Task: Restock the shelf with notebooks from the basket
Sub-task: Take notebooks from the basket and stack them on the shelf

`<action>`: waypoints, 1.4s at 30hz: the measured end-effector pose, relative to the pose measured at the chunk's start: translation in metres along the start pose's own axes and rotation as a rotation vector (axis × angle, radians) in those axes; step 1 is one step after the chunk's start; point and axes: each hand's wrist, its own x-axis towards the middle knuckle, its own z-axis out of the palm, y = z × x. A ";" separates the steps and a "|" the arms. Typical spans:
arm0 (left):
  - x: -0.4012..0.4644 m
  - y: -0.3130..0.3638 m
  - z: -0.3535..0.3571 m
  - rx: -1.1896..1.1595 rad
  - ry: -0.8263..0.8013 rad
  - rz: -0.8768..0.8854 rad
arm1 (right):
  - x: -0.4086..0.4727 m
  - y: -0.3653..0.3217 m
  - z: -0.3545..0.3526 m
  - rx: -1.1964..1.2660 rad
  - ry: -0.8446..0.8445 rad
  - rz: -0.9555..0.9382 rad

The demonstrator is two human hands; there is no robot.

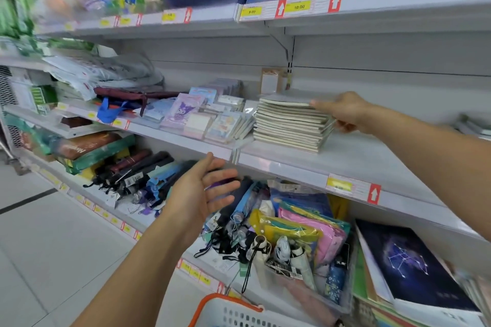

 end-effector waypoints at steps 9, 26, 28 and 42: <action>0.012 -0.011 -0.006 0.075 0.031 -0.035 | 0.031 0.006 0.013 -0.412 0.048 -0.119; -0.034 -0.090 0.005 1.385 -0.543 -0.555 | -0.324 0.268 0.264 0.179 -0.640 0.816; -0.049 -0.096 0.010 1.440 -0.585 -0.558 | -0.353 0.294 0.281 0.243 -0.619 0.927; -0.082 -0.091 -0.049 1.660 -0.467 -0.551 | -0.336 0.272 0.341 -0.352 -0.514 0.096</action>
